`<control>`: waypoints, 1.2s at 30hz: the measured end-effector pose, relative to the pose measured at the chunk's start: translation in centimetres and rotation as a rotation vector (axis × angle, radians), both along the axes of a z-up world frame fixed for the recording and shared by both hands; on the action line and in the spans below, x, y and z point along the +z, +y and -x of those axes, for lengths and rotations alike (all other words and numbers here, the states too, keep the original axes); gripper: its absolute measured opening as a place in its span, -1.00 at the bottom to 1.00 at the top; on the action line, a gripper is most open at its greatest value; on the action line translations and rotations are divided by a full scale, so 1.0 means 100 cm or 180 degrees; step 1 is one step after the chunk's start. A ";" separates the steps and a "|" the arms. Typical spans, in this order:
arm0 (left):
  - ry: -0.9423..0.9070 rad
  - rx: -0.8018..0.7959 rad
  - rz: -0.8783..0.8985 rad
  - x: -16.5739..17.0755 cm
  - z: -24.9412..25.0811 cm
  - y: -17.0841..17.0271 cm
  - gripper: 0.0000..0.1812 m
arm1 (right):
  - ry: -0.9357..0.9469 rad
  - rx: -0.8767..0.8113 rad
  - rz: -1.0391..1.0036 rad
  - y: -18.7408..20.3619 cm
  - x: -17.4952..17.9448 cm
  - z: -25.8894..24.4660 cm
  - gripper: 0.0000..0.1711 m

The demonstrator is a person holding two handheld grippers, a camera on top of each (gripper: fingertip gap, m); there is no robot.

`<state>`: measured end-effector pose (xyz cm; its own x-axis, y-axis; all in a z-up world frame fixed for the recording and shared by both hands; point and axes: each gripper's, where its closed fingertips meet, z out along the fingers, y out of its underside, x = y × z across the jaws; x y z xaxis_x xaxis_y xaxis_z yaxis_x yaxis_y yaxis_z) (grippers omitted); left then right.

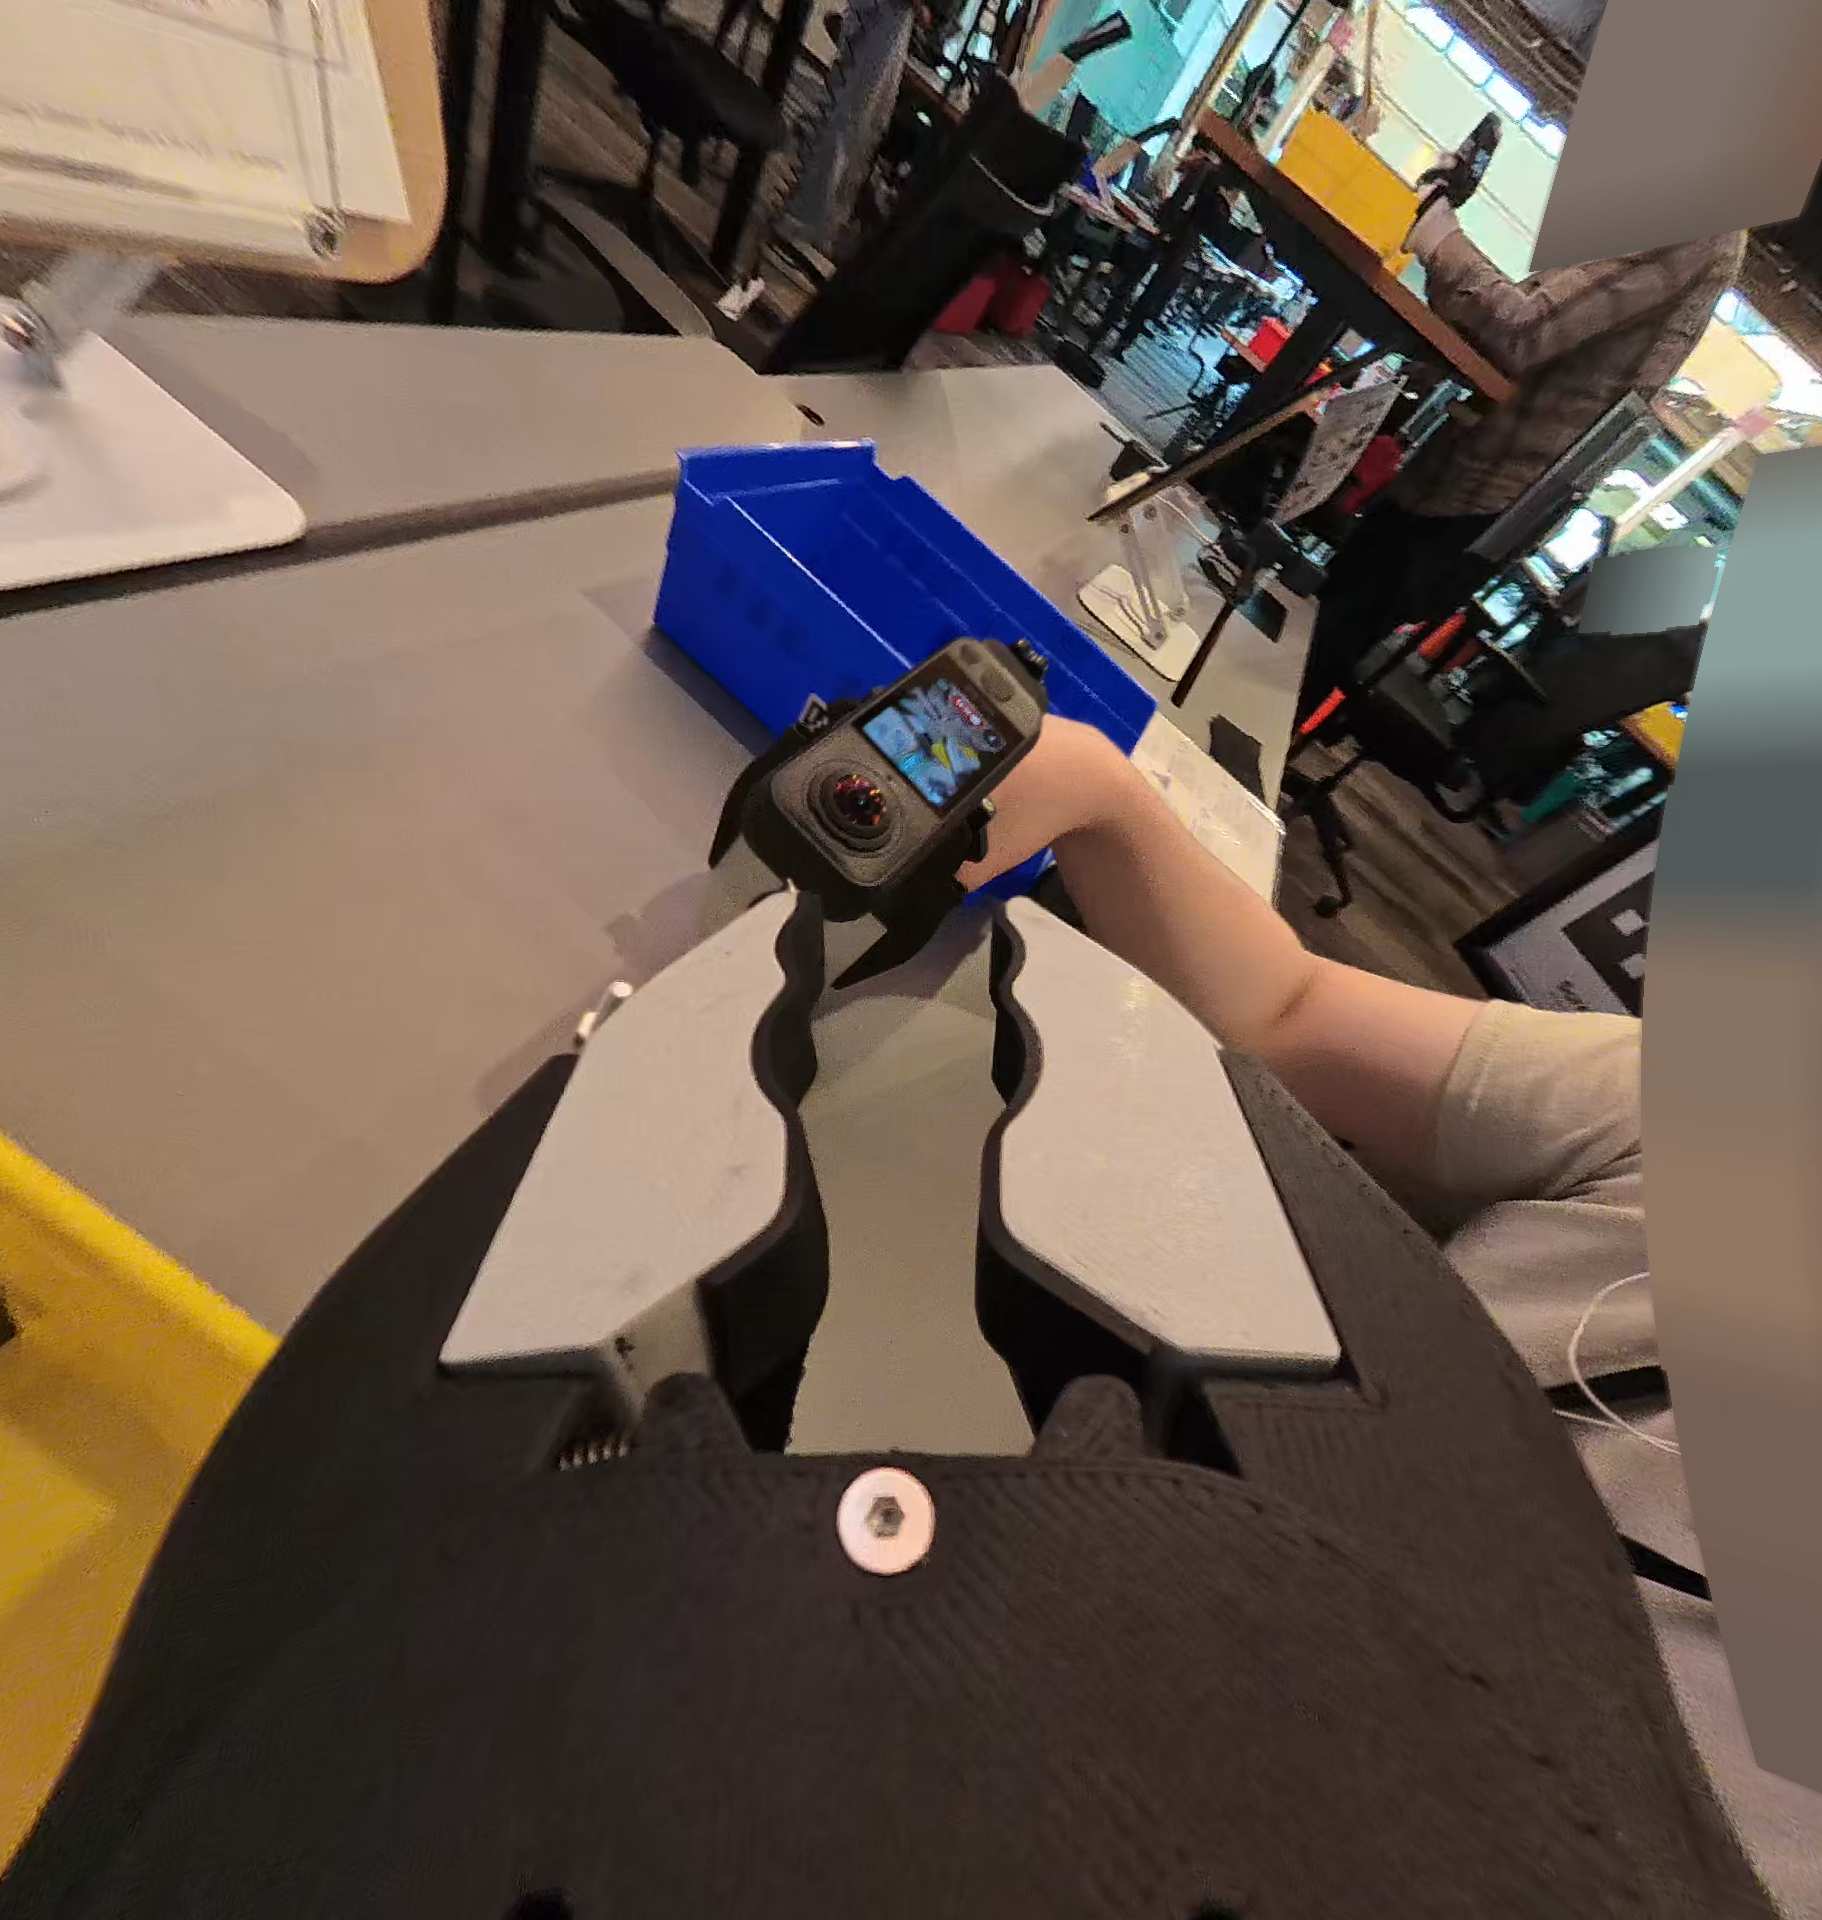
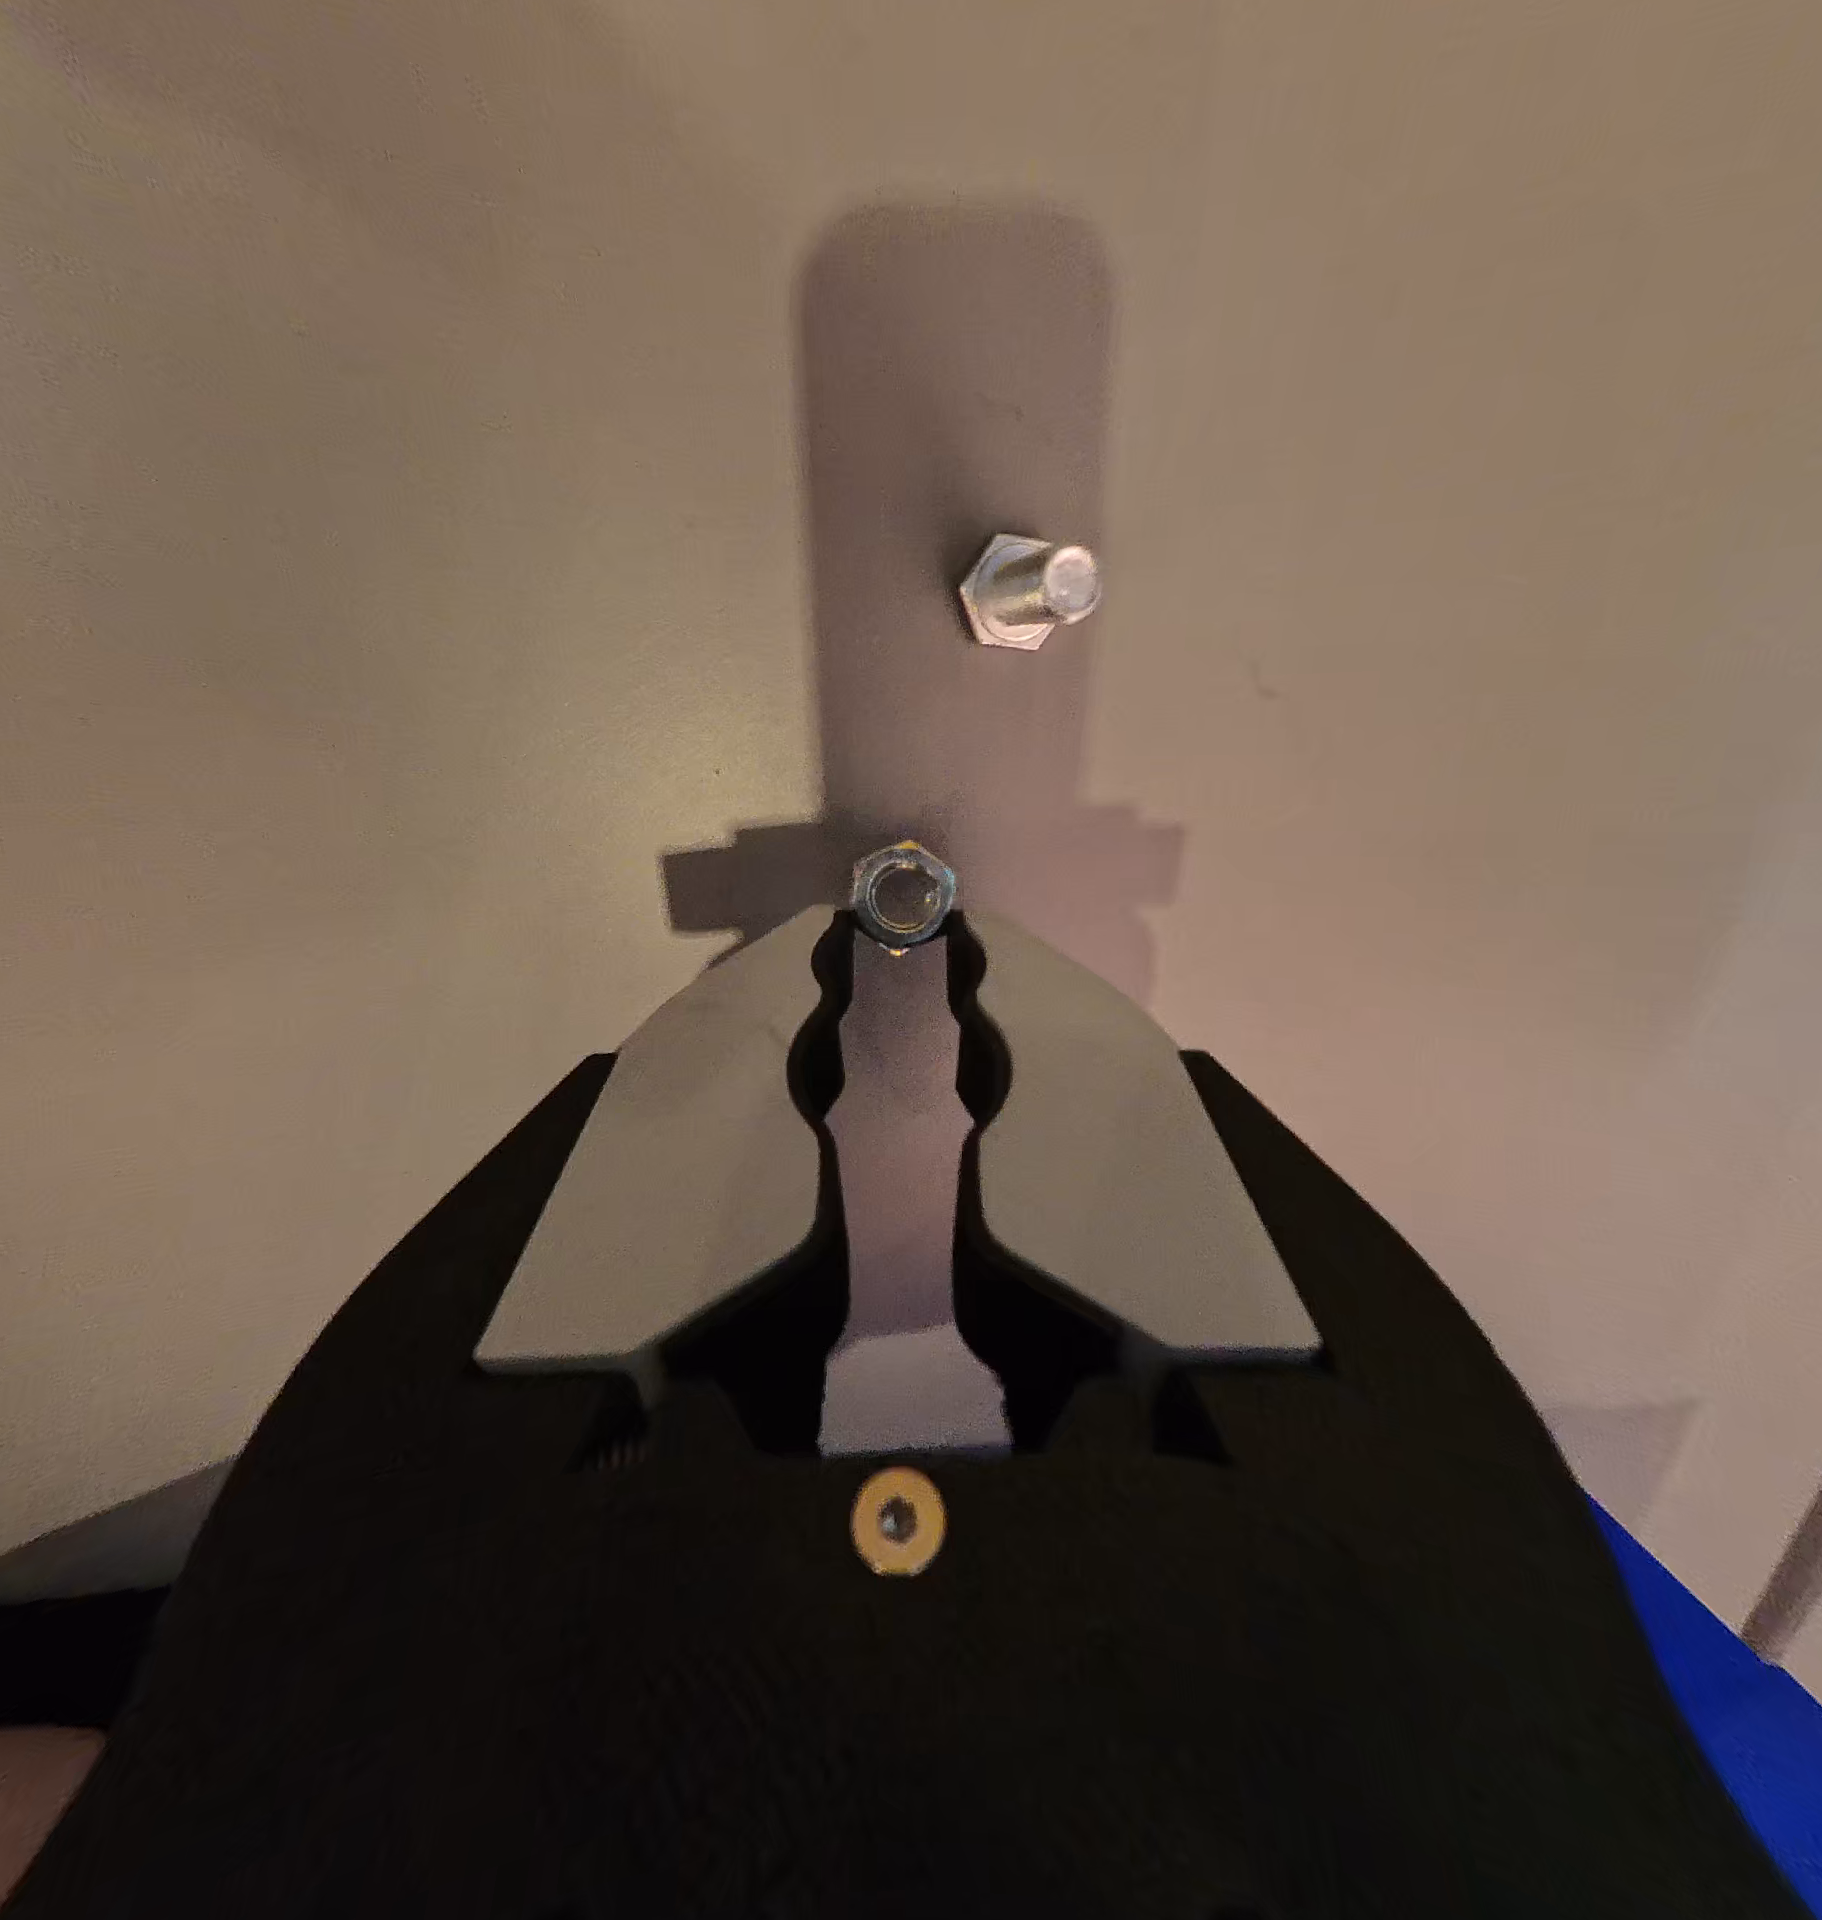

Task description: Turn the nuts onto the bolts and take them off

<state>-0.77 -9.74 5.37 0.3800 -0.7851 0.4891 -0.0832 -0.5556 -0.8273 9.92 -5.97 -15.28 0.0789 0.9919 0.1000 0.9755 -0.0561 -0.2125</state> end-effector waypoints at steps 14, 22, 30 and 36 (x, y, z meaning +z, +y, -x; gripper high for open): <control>-0.0121 0.0038 -0.0315 0.018 0.025 -0.034 -0.64 | 0.1175 -0.0424 -0.0253 0.029 0.024 0.057 -0.56; 0.0269 -0.0051 -0.0567 -0.014 0.005 -0.023 -0.53 | 0.2133 -0.0374 0.0296 0.010 0.090 0.064 -0.87; 0.1113 0.0236 -0.1602 -0.054 -0.059 0.003 -0.22 | 0.2714 -0.0146 -0.0032 -0.021 0.185 0.044 -0.88; 0.1146 0.0702 -0.2746 -0.021 -0.075 0.009 -0.49 | 0.2602 -0.0168 -0.0281 -0.032 0.199 0.038 -0.87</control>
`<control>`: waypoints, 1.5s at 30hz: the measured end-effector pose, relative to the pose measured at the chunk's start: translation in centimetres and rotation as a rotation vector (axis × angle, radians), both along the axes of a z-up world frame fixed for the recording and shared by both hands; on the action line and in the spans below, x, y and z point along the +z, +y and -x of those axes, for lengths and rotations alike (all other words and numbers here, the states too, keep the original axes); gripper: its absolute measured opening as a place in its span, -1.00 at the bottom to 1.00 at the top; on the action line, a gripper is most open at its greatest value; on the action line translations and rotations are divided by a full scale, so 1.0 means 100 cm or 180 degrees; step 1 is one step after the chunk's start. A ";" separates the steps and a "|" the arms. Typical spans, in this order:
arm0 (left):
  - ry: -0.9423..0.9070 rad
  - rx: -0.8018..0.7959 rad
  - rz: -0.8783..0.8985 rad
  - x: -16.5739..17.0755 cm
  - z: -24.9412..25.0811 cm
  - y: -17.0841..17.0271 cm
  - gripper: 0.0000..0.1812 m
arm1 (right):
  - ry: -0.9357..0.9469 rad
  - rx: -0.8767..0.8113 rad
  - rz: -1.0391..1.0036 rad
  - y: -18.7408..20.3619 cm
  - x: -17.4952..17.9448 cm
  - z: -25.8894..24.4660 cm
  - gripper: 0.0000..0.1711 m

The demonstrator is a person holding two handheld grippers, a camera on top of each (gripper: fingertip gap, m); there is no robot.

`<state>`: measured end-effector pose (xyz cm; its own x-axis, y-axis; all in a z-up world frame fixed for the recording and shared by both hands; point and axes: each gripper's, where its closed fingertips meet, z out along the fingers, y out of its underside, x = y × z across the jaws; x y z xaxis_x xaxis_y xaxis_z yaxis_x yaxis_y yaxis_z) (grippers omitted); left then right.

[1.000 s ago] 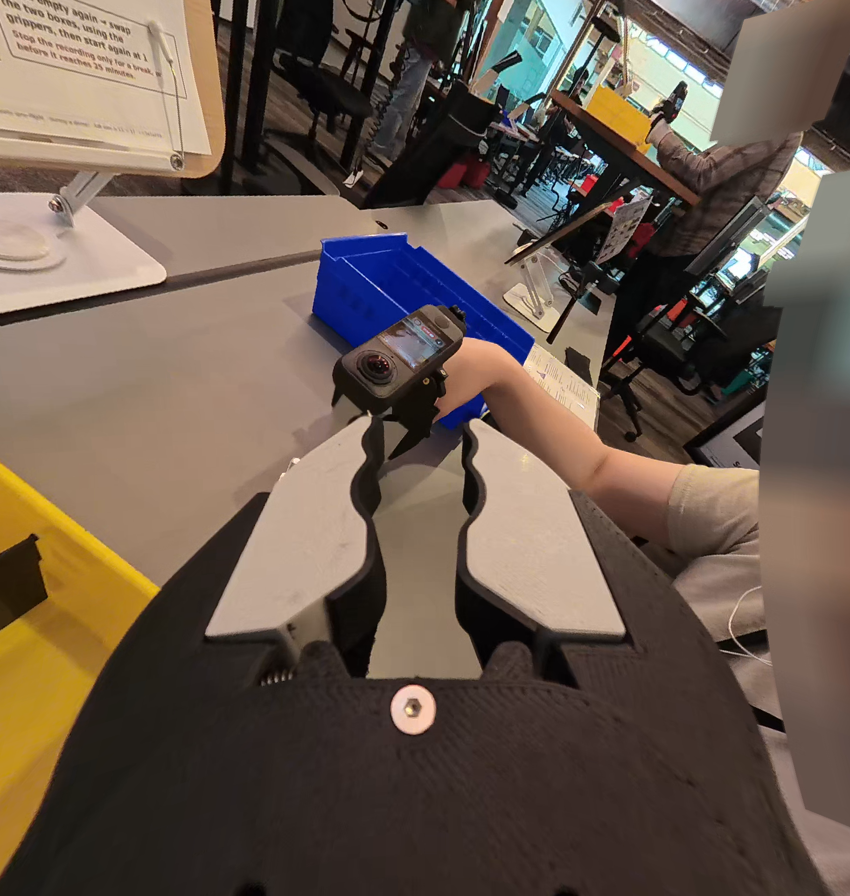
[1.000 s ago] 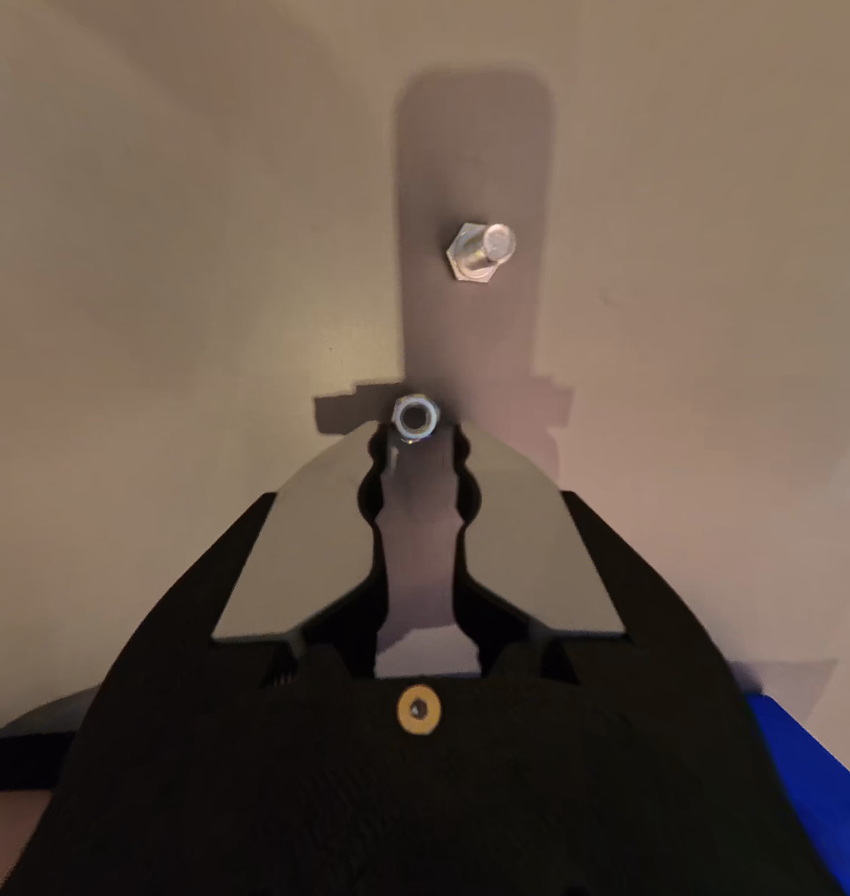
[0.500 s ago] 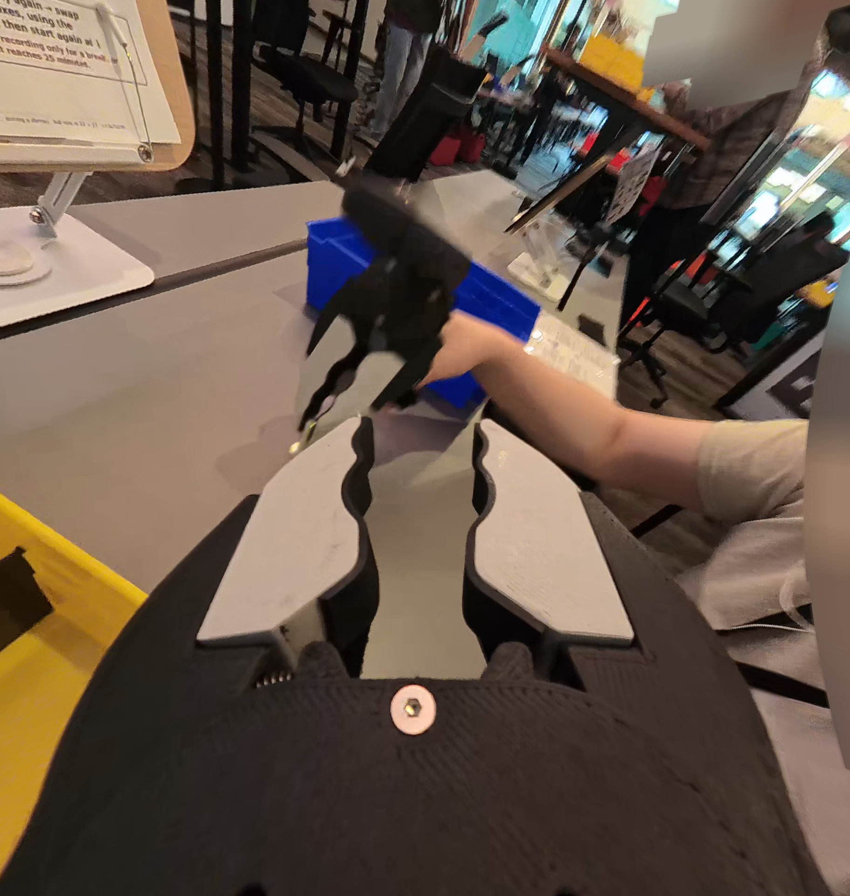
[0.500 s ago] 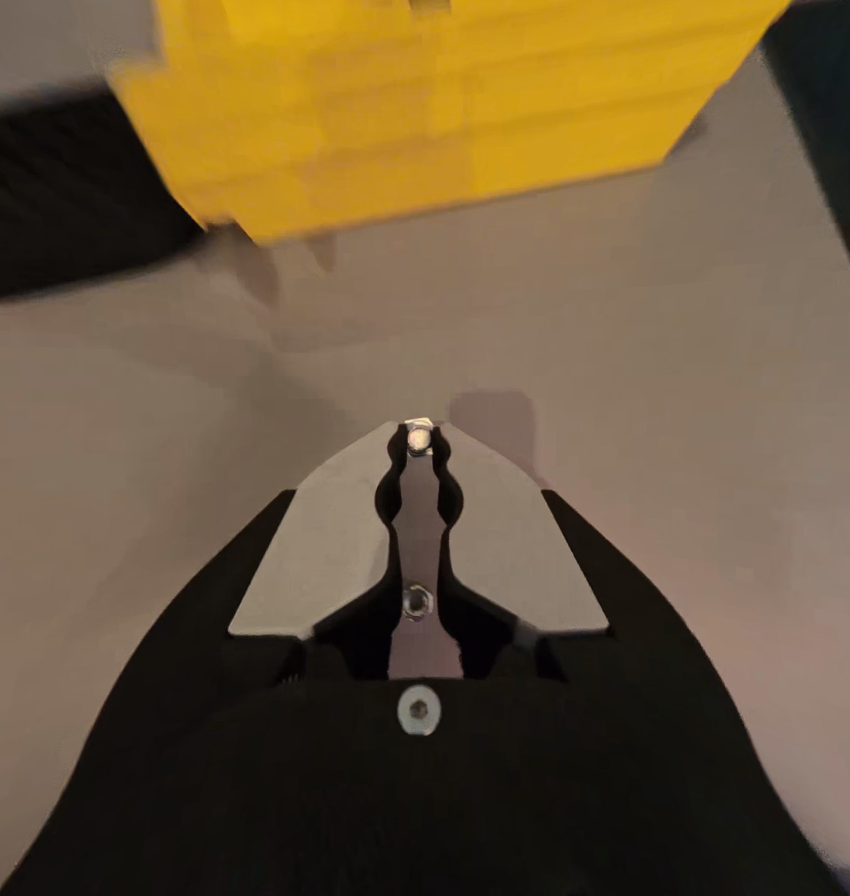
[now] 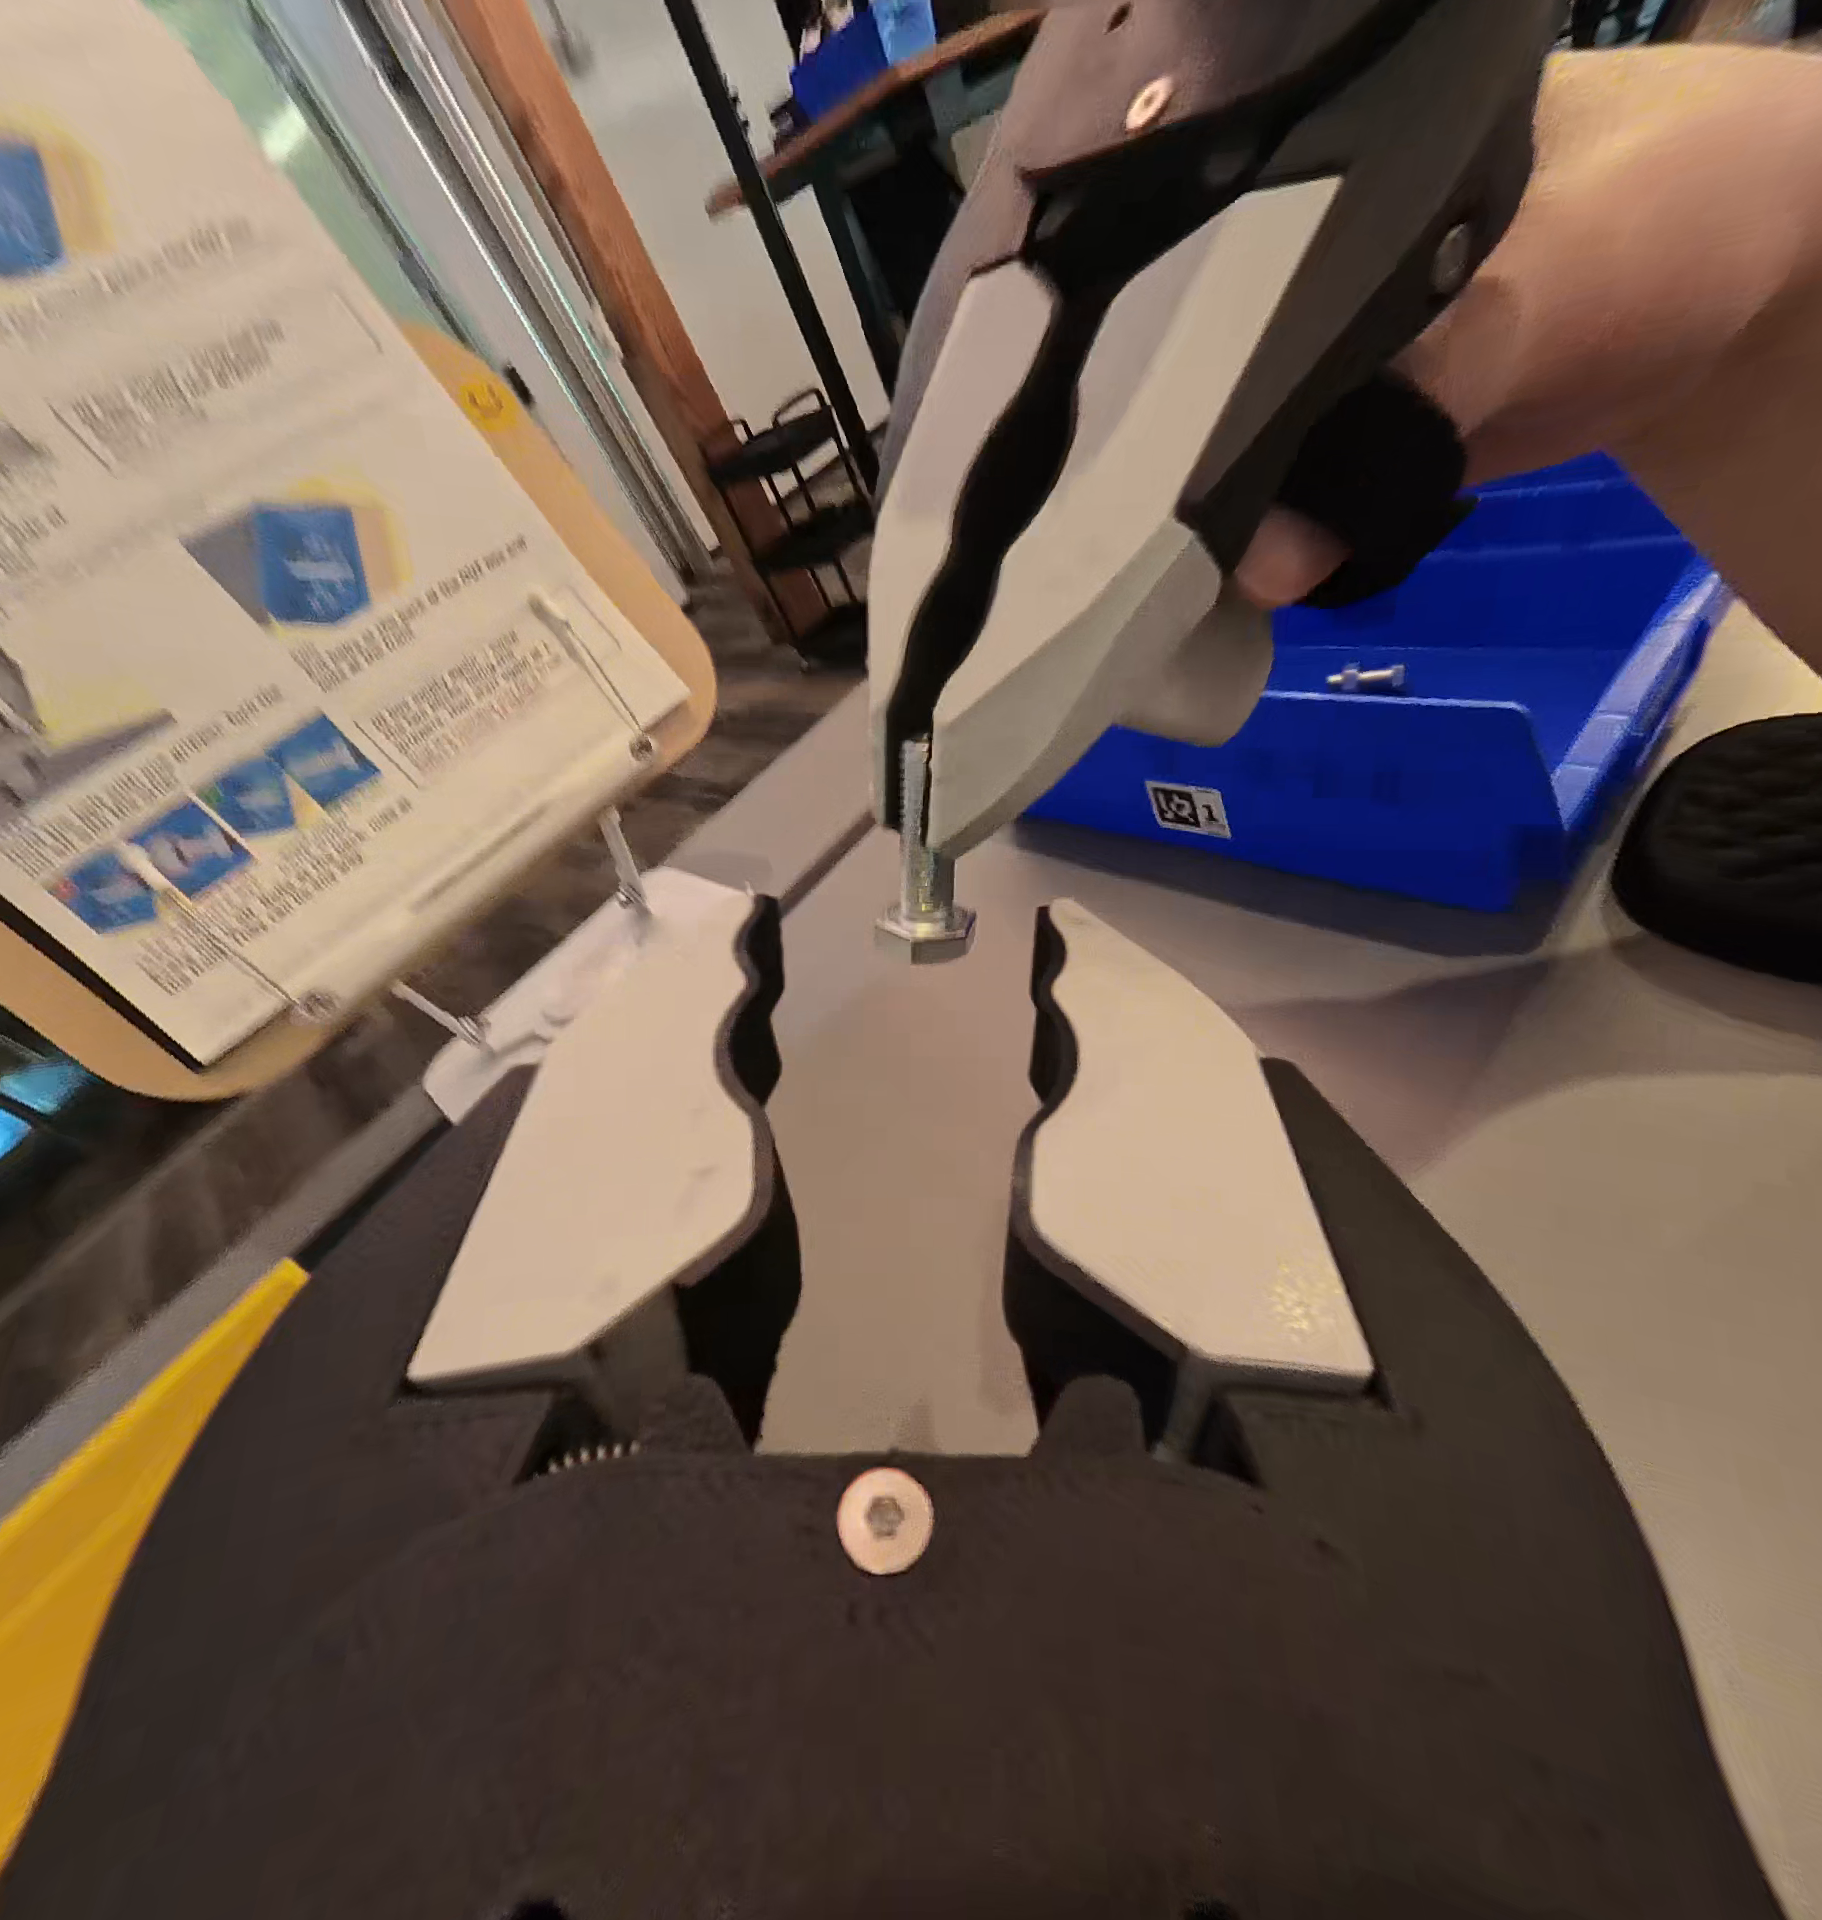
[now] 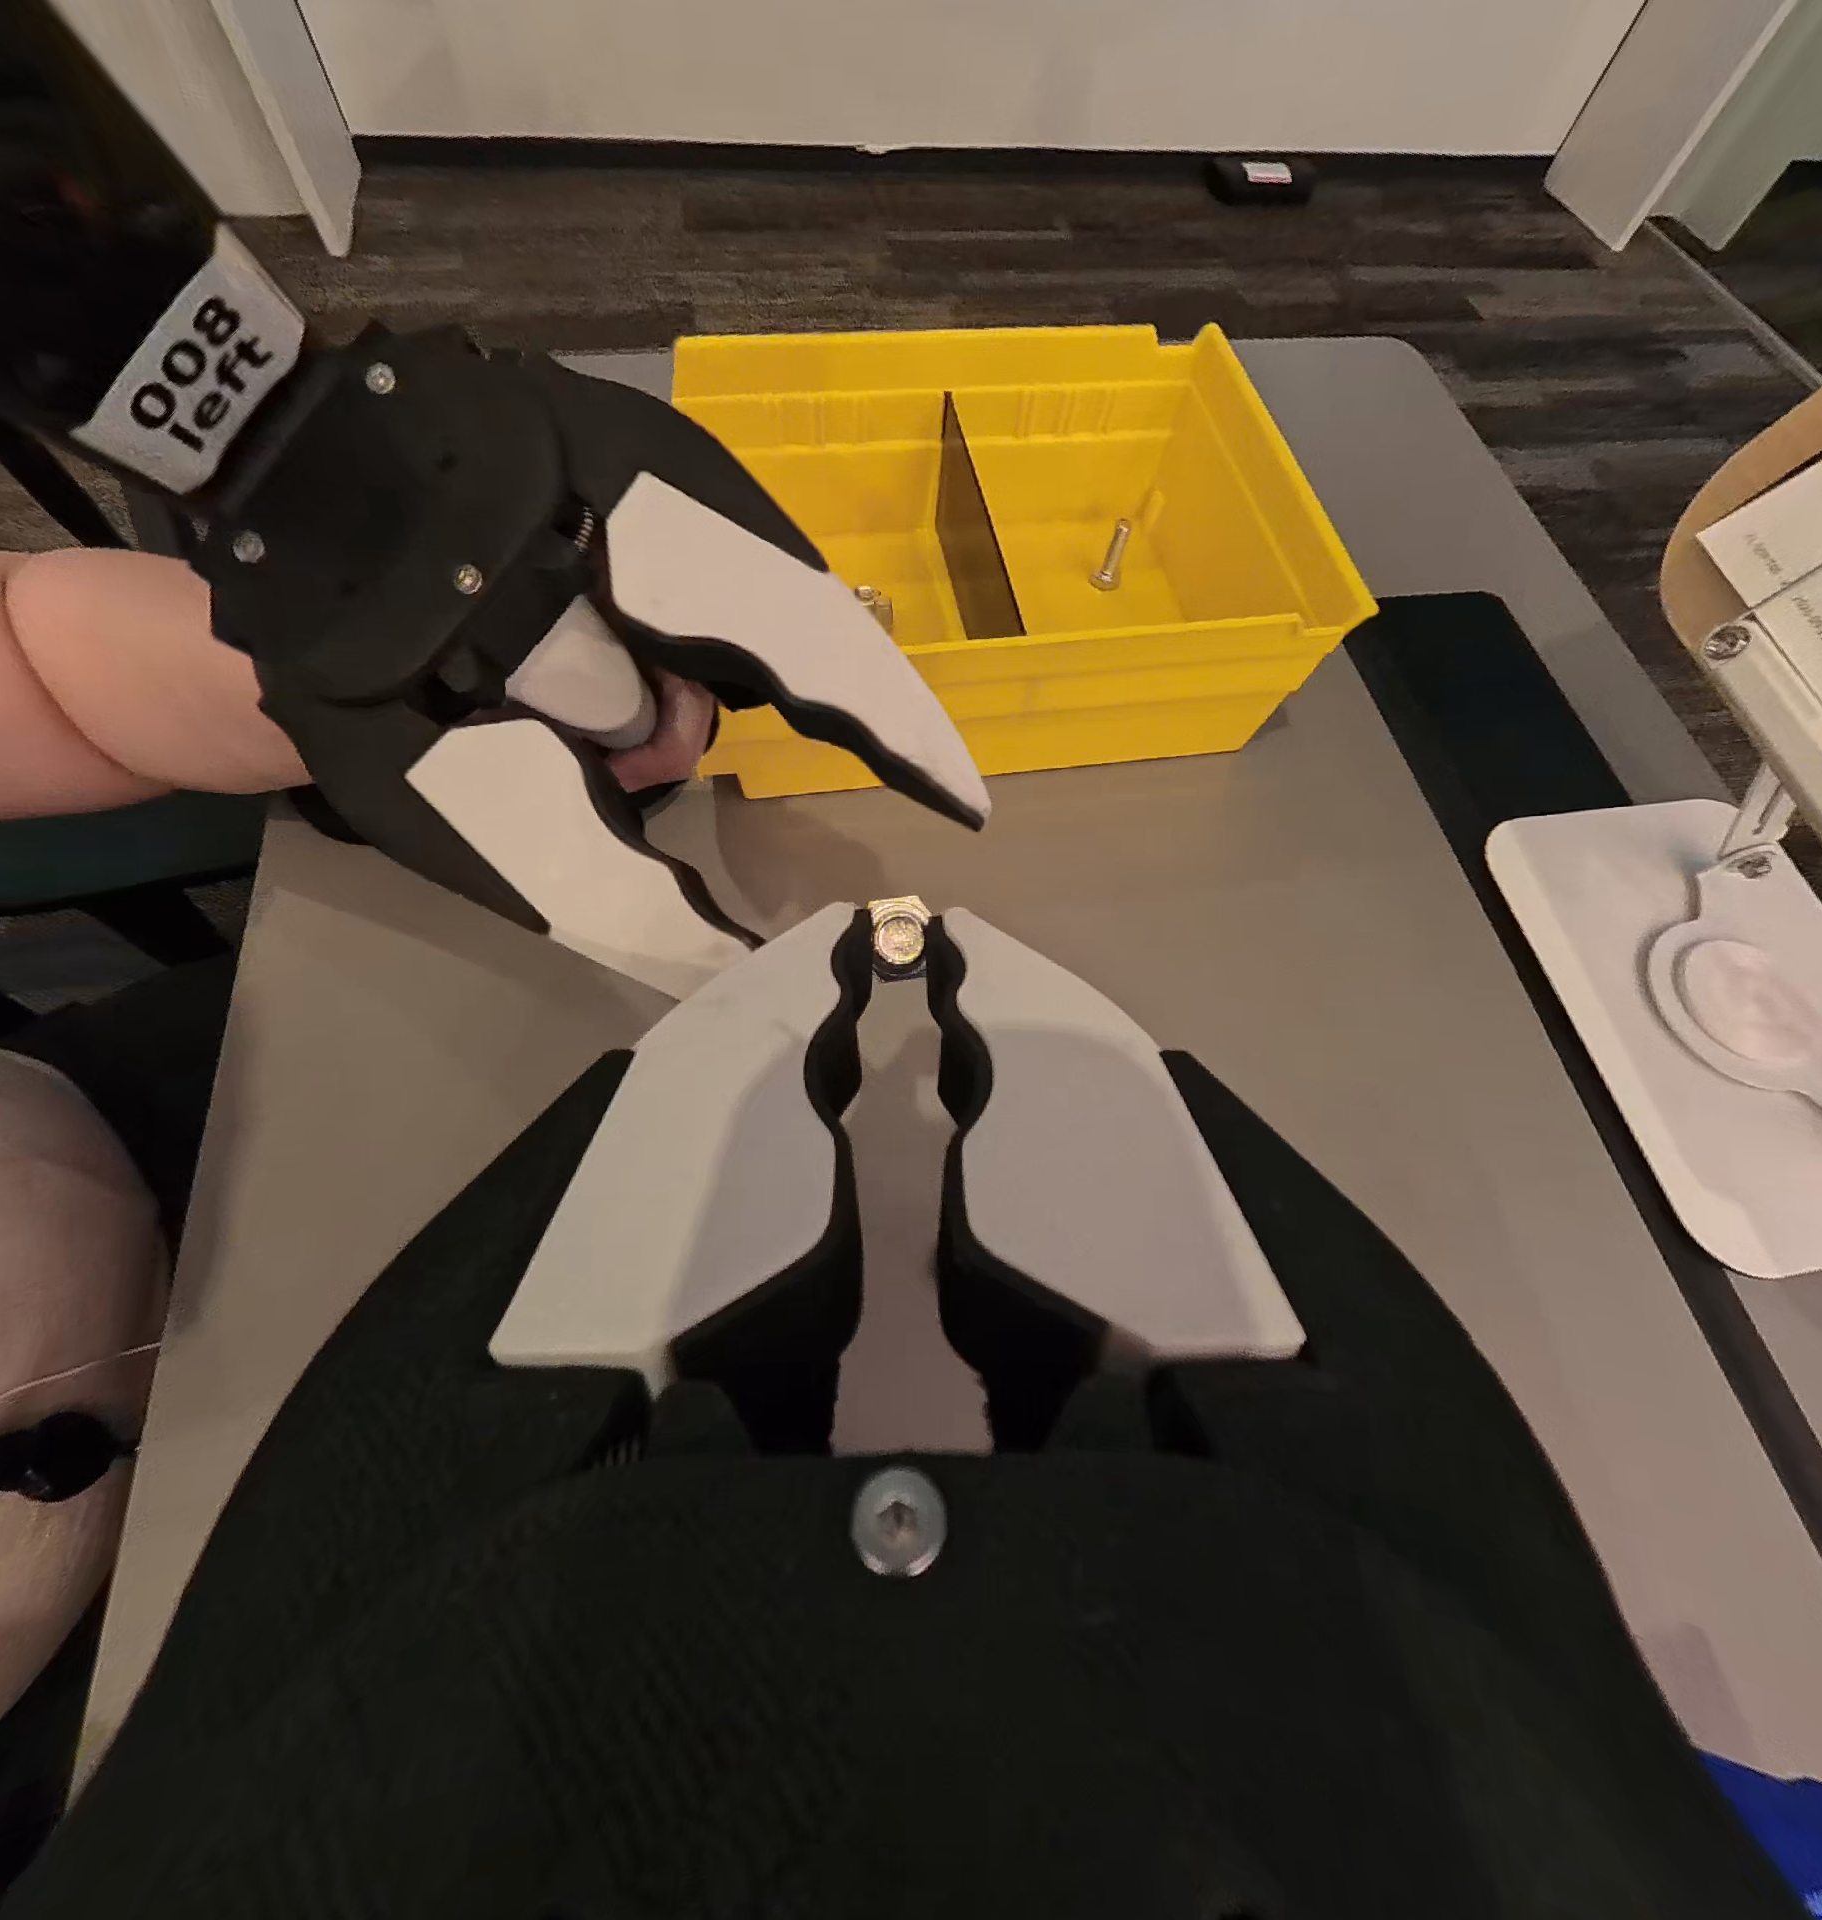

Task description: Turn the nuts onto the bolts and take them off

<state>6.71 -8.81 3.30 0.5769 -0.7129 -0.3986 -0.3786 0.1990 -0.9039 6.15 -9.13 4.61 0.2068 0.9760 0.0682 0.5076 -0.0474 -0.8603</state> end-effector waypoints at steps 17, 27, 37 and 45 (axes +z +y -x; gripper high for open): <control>0.0073 -0.0397 0.0358 -0.007 -0.033 0.002 -0.78 | -0.0141 0.0066 -0.0270 -0.006 0.009 -0.017 -0.87; -0.0285 -0.0360 0.0644 -0.003 -0.027 0.014 -0.80 | 0.0071 -0.0040 -0.0562 0.002 0.026 -0.028 -0.63; -0.0711 -0.0307 0.0504 0.120 0.025 0.028 -0.80 | -0.1777 0.0691 -0.0470 0.003 -0.109 -0.047 -0.60; -0.0647 -0.0467 0.0759 0.120 0.075 0.011 -0.80 | -0.2901 0.0894 -0.0514 0.024 -0.193 -0.055 -0.60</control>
